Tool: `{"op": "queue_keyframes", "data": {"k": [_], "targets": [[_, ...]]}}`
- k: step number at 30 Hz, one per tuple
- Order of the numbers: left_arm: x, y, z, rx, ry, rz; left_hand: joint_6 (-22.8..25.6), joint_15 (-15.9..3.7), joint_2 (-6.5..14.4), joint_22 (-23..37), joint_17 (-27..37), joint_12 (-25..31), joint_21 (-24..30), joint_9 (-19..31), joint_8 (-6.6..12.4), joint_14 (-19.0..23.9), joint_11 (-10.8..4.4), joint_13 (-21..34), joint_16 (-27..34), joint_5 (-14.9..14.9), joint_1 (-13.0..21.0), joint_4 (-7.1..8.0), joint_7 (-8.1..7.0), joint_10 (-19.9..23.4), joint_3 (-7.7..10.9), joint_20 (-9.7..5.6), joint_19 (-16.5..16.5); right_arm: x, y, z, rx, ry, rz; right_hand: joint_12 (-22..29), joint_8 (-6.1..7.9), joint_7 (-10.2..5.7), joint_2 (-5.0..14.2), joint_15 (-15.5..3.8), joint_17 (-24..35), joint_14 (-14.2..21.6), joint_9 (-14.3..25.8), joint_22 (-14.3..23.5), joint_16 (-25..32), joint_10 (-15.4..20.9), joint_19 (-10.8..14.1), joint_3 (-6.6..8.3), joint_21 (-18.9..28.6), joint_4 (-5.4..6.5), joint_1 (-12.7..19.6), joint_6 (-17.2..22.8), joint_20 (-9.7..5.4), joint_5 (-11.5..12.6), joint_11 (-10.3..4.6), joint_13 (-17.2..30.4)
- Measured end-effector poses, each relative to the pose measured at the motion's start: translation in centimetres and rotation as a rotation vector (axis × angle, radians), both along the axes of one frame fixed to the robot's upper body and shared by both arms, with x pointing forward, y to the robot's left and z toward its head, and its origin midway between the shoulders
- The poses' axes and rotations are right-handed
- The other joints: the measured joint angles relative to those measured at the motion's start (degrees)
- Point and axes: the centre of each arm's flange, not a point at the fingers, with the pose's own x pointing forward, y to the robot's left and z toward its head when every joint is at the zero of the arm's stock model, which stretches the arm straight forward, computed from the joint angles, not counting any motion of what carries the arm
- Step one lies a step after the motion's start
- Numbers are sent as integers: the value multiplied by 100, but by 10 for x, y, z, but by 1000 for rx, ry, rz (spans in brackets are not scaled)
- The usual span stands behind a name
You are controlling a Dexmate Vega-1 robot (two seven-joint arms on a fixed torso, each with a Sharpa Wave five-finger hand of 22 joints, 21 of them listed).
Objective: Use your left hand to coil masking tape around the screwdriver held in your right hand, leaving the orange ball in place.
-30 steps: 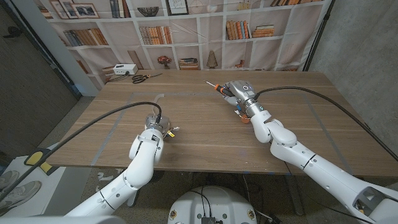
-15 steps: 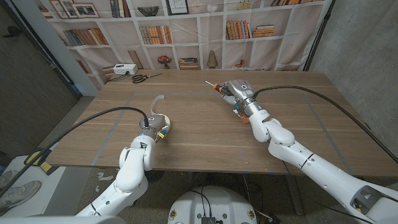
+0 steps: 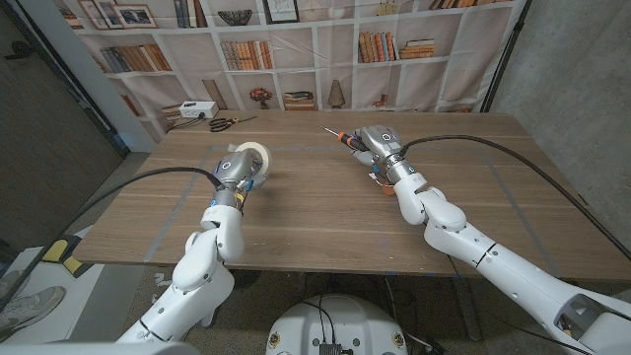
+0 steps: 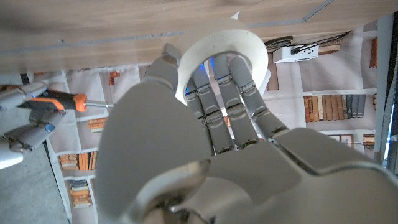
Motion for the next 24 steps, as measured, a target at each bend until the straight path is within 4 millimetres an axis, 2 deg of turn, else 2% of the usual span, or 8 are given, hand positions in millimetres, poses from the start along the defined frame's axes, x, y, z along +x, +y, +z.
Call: {"op": "queue_keyframes", "data": {"k": [8,10,11,12,18,21,22,24], "targets": [[3,9,12,-169,-78,-138,93,32,-30,-50,1,-40,58,0,-23,51,2,10,-5,0,30,6,-12,99,-8,0,0,-4,0,1,-3,0,1,-3,-23,-20,0,-52,12,51,2,0,-45,9,-20,-7,30,-7,0,19,21,34,-9,25],[4,3,11,-204,-70,-200,93,33,-60,-75,1,-40,58,0,-29,70,-1,19,-13,-1,60,7,-12,104,-8,0,0,-4,-1,2,-2,-2,2,-4,-23,-20,0,-52,22,51,3,0,-46,9,-30,-8,30,-7,0,19,30,35,-9,26],[6,13,16,-214,-82,-186,94,33,-61,-77,1,-40,58,0,-31,71,-7,38,-22,-1,61,6,-12,113,-8,0,0,-5,-1,1,-4,2,1,-4,-23,-20,-4,-52,23,51,4,0,-46,9,-30,-8,30,-7,4,19,30,35,-9,26],[8,15,18,-234,-83,-211,95,33,-61,-77,1,-40,58,5,-35,71,-2,43,-23,-1,61,6,-12,120,-8,0,0,-5,-1,2,-4,1,2,-4,-23,-20,-8,-52,23,51,5,0,-46,9,-30,-8,30,-8,8,19,30,35,-9,26],[15,19,30,-314,-71,-333,126,41,-68,-104,2,-40,80,29,-59,79,-8,81,-35,-2,68,7,-22,152,-55,21,-22,-8,-3,2,5,4,10,-41,-29,-21,-14,-61,24,60,5,-26,-60,10,-62,-40,67,7,14,19,0,35,-10,28],[17,15,29,-341,-50,-389,126,41,-69,-127,3,-40,88,30,-67,81,-8,101,-49,-2,69,7,-22,152,-55,21,-22,-10,-4,2,7,5,13,-42,-31,-21,-14,-61,49,59,5,-26,-67,29,-62,-41,67,6,14,19,0,35,-29,28],[21,20,39,-353,-52,-411,126,35,-68,-130,3,-40,102,34,-68,134,-8,120,-53,-3,69,7,-22,153,-55,29,-30,-10,-5,2,8,5,14,-42,-32,-21,-14,-61,49,59,5,-26,-67,29,-62,-46,67,1,14,19,0,35,-29,28],[24,20,44,-368,-42,-450,126,34,-69,-135,4,-40,102,42,-69,154,-8,144,-68,-3,69,8,-22,154,-57,53,-53,-12,-6,2,11,5,16,-42,-33,-22,-14,-61,49,59,5,-26,-68,29,-62,-46,103,1,14,19,0,35,-29,44]]}}
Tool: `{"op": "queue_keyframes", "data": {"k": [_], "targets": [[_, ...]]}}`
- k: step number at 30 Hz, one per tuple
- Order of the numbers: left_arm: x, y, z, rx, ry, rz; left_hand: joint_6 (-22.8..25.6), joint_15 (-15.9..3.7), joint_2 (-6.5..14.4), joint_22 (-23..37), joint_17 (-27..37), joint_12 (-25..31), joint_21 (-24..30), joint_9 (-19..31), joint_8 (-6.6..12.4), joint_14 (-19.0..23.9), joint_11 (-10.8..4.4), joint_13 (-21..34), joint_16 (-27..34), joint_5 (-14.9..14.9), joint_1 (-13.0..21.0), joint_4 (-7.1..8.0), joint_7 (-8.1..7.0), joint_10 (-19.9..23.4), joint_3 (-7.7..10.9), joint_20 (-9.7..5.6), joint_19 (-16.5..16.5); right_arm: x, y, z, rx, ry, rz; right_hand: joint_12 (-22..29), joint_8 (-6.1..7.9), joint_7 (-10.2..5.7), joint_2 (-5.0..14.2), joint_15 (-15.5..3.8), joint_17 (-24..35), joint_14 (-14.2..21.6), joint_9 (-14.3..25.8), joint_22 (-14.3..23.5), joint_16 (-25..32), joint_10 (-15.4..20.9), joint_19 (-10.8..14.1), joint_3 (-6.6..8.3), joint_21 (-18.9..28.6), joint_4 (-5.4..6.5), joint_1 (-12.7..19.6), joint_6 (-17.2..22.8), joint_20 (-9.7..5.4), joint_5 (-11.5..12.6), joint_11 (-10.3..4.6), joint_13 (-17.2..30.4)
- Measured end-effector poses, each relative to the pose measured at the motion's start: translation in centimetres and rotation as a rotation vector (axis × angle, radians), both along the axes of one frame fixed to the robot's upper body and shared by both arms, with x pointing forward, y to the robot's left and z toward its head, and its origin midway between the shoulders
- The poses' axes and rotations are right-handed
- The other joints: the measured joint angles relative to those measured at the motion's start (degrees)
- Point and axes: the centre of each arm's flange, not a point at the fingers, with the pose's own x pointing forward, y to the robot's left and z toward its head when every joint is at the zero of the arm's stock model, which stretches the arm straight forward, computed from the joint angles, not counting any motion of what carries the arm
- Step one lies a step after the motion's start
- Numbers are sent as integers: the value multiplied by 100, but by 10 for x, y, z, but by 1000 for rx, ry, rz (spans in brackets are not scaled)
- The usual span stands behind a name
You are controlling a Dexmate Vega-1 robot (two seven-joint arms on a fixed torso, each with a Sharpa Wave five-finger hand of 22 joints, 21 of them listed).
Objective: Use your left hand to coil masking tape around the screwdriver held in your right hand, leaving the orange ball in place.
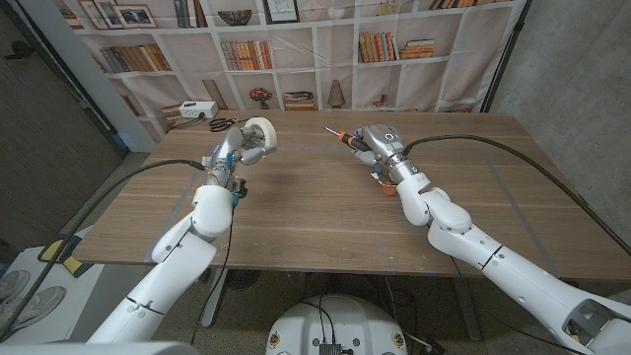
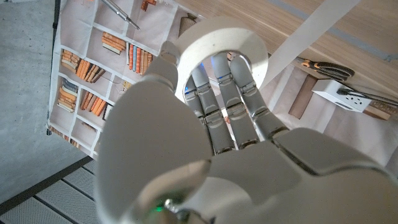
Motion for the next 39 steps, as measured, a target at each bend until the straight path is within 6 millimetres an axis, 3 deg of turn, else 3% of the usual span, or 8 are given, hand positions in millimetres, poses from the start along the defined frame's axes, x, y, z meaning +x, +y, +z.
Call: {"op": "queue_keyframes", "data": {"k": [19,29,34,35,39], "targets": [[18,-12,57,-85,33,-369,8,-1,-44,-75,2,-45,88,69,4,40,0,57,-49,22,44,7,-14,20,-39,62,1,-10,-10,-10,6,21,10,-17,1,-9,-38,-73,54,72,-5,-53,-66,82,-53,-79,52,16,38,53,8,26,0,37],[19,-19,88,-76,52,-484,41,8,-59,-101,4,-89,133,82,2,67,9,85,-71,21,59,1,-1,49,-62,61,1,-11,-6,-14,-12,28,38,-17,1,-17,-38,-73,55,72,-3,-71,-110,88,-87,-87,97,9,38,102,26,70,6,37],[21,-22,86,-87,89,-526,58,8,-60,-128,5,-89,176,82,-16,68,-1,85,-89,21,59,9,-17,61,-68,61,1,-9,-5,-14,-19,28,40,-24,0,-17,-38,-73,80,72,0,-84,-110,131,-87,-89,97,7,38,102,26,70,-8,53],[21,-25,99,-66,85,-537,58,8,-60,-128,5,-89,176,83,-16,68,-1,85,-93,20,60,9,-17,61,-68,61,1,-11,-2,-14,-29,22,55,-25,0,-17,-38,-73,81,72,0,-84,-110,131,-87,-95,97,0,38,102,26,70,-8,59],[23,-30,107,-51,110,-565,77,8,-75,-128,6,-128,177,84,-20,69,8,85,-93,17,75,9,1,71,-68,92,33,-11,1,-14,-40,15,65,-28,0,-18,-38,-115,81,114,0,-84,-126,131,-87,-128,129,16,38,102,26,70,-9,66]]}}
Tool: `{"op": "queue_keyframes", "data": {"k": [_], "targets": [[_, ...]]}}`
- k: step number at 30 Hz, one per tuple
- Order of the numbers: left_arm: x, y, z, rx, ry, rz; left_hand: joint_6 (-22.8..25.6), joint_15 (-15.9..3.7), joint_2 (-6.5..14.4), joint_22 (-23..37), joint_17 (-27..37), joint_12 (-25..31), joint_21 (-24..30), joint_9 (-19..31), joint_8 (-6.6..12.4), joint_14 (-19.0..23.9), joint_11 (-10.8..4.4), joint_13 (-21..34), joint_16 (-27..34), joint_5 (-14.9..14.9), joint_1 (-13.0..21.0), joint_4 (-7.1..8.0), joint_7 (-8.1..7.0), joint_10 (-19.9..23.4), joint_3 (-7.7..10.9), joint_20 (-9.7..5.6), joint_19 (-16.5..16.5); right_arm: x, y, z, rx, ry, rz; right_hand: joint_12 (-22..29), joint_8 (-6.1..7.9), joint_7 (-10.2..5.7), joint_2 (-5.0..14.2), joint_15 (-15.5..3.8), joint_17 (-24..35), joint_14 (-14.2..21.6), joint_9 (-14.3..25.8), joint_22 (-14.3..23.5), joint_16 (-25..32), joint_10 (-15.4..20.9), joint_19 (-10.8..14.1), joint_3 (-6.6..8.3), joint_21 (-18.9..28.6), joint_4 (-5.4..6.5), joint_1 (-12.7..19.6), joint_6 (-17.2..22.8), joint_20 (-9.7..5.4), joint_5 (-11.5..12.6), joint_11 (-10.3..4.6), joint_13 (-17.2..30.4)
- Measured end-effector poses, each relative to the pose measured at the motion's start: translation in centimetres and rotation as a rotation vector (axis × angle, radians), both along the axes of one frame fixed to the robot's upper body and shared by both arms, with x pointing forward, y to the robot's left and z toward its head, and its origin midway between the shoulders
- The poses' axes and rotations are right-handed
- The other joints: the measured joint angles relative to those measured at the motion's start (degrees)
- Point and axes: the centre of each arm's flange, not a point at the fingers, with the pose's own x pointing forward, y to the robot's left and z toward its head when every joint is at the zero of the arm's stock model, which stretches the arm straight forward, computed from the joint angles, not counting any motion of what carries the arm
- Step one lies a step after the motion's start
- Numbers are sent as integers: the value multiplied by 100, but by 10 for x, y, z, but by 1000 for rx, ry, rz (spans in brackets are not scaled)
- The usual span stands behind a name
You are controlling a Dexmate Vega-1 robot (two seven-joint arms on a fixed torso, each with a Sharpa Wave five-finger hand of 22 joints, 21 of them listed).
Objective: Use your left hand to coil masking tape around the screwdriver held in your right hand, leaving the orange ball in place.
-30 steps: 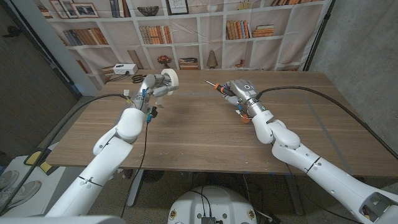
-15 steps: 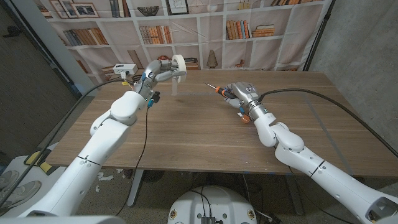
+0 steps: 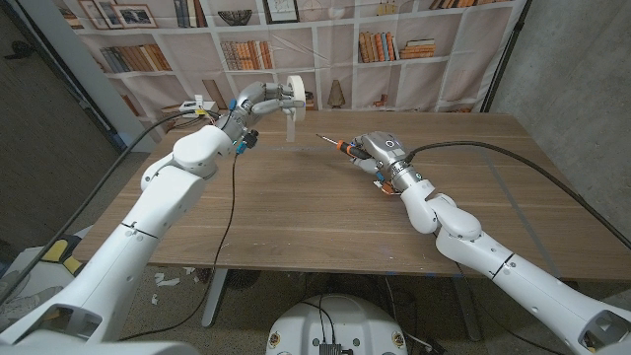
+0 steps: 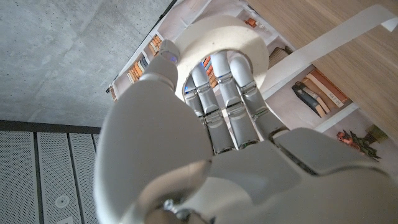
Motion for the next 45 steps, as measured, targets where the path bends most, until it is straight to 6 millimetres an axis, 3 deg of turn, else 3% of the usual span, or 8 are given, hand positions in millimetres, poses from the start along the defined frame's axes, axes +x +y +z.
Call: {"op": "queue_keyframes", "data": {"k": [6,9,23,24,33,45], "targets": [[3,-5,-1,21,52,-37,2,0,0,-8,1,-4,33,1,-23,0,1,12,1,-2,0,0,-1,19,0,12,-13,0,5,2,-16,-14,20,0,-14,-1,0,-11,14,11,0,-23,-30,0,-26,-15,21,0,0,0,-17,34,0,0],[2,-11,12,58,56,-57,32,0,0,-26,1,-4,55,3,-42,1,0,9,1,-18,0,0,-9,39,-1,30,-32,1,7,4,-22,-21,29,-17,-22,-1,0,-11,27,11,0,-23,-50,0,-47,-15,21,0,0,0,2,34,0,18],[4,-21,18,108,135,-143,45,10,-22,-26,3,-49,98,29,-73,11,4,27,-22,-57,22,6,-18,59,-9,50,-11,6,18,11,-51,-39,60,-38,-53,-2,-13,-32,52,32,24,-49,-95,1,-46,-47,85,16,13,0,3,77,-1,27],[4,-21,26,125,129,-140,45,10,-30,-28,3,-49,98,30,-82,11,4,37,-22,-63,30,6,-18,59,-9,50,-11,4,21,11,-59,-44,77,-38,-53,-2,-15,-32,52,32,26,-65,-95,1,-46,-47,85,16,15,0,4,78,-1,27],[9,-27,34,176,163,-179,43,0,-45,-53,4,-81,119,70,-103,62,14,52,-79,-68,45,6,-22,70,-10,82,-43,5,27,15,-70,-56,105,-77,-74,-4,-16,-50,60,49,26,-77,-140,1,-88,-86,108,23,16,1,4,78,-1,26],[18,-36,38,205,214,-260,95,-11,-61,-52,5,-124,162,73,-107,73,4,80,-109,-84,60,0,-13,120,-20,101,-63,7,33,19,-73,-67,139,-89,-88,-87,-73,-50,80,49,23,-102,-179,64,-97,-125,151,32,73,84,13,124,-64,48]]}}
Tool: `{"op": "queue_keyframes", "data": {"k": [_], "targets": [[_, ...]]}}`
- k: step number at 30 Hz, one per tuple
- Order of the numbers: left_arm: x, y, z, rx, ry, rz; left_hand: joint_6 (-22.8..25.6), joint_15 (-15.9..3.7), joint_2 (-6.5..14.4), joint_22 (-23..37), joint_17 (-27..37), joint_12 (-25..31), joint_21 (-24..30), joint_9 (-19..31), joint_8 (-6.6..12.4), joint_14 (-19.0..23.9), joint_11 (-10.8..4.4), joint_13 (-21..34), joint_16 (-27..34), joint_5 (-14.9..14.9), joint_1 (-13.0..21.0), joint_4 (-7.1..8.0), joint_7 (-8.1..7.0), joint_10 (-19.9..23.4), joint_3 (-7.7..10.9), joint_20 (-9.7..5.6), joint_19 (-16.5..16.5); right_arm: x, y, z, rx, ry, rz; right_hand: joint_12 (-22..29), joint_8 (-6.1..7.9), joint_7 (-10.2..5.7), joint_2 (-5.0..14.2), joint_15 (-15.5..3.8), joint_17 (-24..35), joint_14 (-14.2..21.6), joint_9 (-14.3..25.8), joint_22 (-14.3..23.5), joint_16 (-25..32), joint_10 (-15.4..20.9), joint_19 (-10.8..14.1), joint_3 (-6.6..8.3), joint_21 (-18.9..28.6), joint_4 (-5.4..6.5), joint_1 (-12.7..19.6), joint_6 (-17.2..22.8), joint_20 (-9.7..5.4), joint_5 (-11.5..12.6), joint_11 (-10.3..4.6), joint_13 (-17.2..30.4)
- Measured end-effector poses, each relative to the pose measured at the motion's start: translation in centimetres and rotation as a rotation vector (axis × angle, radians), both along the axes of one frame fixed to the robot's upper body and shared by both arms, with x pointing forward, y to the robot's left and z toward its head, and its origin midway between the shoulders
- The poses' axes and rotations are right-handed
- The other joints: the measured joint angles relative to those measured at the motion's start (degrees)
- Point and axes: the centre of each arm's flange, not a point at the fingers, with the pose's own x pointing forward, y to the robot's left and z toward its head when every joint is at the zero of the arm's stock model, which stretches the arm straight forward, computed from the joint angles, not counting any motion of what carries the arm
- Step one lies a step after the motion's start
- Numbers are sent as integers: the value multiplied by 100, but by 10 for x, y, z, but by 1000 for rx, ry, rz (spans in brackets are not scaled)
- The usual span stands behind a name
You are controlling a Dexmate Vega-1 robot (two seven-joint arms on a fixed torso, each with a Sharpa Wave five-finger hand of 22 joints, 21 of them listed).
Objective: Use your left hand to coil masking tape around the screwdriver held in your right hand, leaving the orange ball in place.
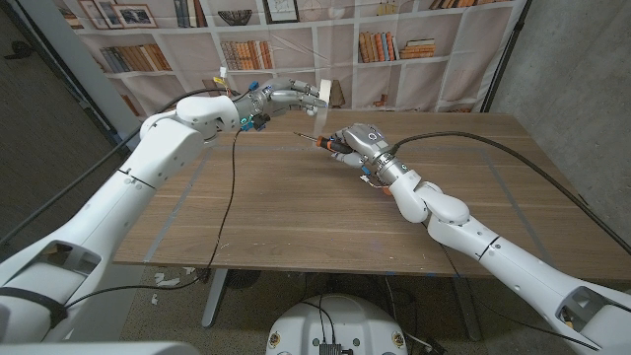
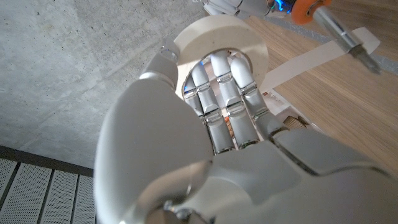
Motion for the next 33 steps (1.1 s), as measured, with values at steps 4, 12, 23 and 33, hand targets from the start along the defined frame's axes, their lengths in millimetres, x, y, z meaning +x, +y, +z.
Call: {"op": "queue_keyframes", "data": {"k": [4,12,23,33], "targets": [[2,-3,-1,5,19,-26,0,0,-7,0,0,0,22,3,0,0,0,0,-1,0,7,4,0,1,-4,0,0,3,1,1,4,2,4,-11,-9,-9,8,0,25,0,-1,-26,-5,0,-10,-1,40,-1,-8,9,-9,17,0,0],[1,-5,0,21,47,-33,40,-2,-7,1,1,-21,22,5,0,-1,0,-1,-46,-2,8,-20,5,23,19,38,4,10,-2,4,16,9,7,-15,-28,-9,16,0,25,0,2,-43,-32,0,-10,-30,46,2,-16,9,-9,18,0,3],[-12,-2,3,63,54,31,51,-3,-23,1,3,-64,66,6,-6,-3,-1,-1,-88,-34,23,-17,14,43,22,73,-31,19,-10,9,35,17,-9,-61,-5,-29,24,0,52,0,3,-79,-74,28,-78,-65,105,15,-24,29,-2,60,-28,32],[-24,2,7,85,40,80,61,-5,-52,1,4,-70,105,8,-23,-4,-1,25,-109,-46,52,-16,25,64,22,72,-31,25,-15,11,41,19,-29,-62,-6,-30,24,-20,79,64,4,-106,-94,30,-82,-92,127,25,-24,29,1,60,-29,57]]}}
